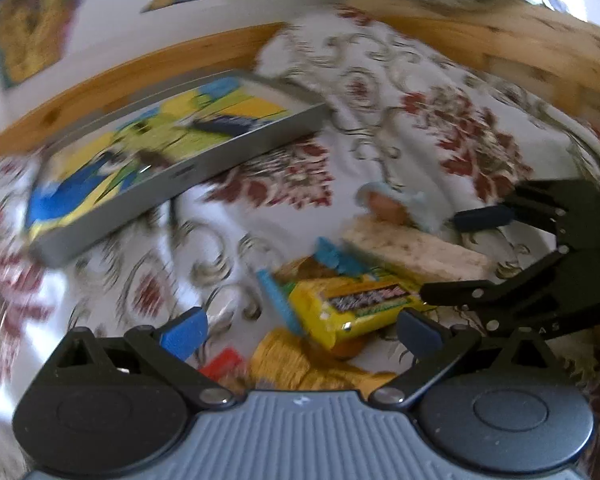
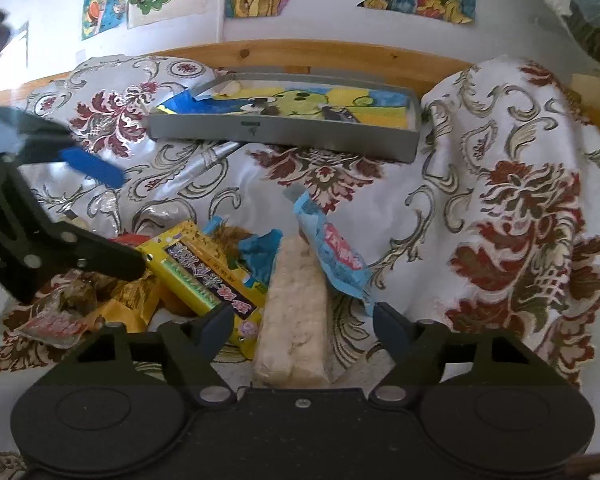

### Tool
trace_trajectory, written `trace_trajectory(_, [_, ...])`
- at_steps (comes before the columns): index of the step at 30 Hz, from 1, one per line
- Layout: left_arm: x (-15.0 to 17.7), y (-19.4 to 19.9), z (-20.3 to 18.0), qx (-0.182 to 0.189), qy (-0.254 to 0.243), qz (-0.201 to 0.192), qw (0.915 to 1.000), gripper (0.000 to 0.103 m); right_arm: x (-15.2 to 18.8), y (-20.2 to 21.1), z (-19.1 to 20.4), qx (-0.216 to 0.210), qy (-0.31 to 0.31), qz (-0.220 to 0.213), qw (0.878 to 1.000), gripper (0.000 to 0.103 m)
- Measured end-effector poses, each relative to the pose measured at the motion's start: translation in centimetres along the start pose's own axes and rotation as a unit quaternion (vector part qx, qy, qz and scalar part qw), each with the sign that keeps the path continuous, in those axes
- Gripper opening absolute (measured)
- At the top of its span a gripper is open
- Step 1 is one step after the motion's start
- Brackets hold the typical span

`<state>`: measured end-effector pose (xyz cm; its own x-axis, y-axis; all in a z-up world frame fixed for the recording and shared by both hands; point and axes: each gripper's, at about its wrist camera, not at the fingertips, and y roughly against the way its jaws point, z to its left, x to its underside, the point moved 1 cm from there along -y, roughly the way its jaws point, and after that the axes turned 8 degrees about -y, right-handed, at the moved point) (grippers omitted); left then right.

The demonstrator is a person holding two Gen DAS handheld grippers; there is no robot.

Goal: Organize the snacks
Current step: 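Grasp the rice cracker bar with the right tool while the left tool grasps the yellow-green biscuit pack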

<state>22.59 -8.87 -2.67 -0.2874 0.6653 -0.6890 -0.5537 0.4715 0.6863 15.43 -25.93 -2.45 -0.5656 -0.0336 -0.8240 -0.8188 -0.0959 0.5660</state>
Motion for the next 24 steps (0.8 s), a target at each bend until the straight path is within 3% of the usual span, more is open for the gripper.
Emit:
trace_trajectory(7, [-1.6,-2.5,0.4,0.059,-0.082,-0.003,0.9949,0.102,-0.2,-1.2,-0.4,-0.027,-0.005,0.022,0.999,0.064])
trace_trajectory(10, [-1.9,-3.7,0.0,0.099,-0.132,0.011,0.9863,0.102,-0.3,-1.6,-0.8,-0.022,-0.006,0.027,0.999,0.054])
trace_trajectory(13, [-2.0,-4.4,-0.6,0.121,-0.186,0.019,0.9748,0.102,-0.4,-1.8,-1.3,-0.027,-0.011,0.03,0.999,0.049])
trace_trajectory(19, [-2.1,-5.6,-0.6,0.151,-0.22,0.032,0.9631,0.101,-0.5,-2.0,-1.8,-0.031,-0.012,0.031,0.999,0.046])
trace_trajectory(24, [-2.2,-7.1,0.2,0.169,-0.21,0.05,0.9617,0.091,-0.5,-2.0,-1.8,-0.033,-0.011,0.033,0.999,0.046])
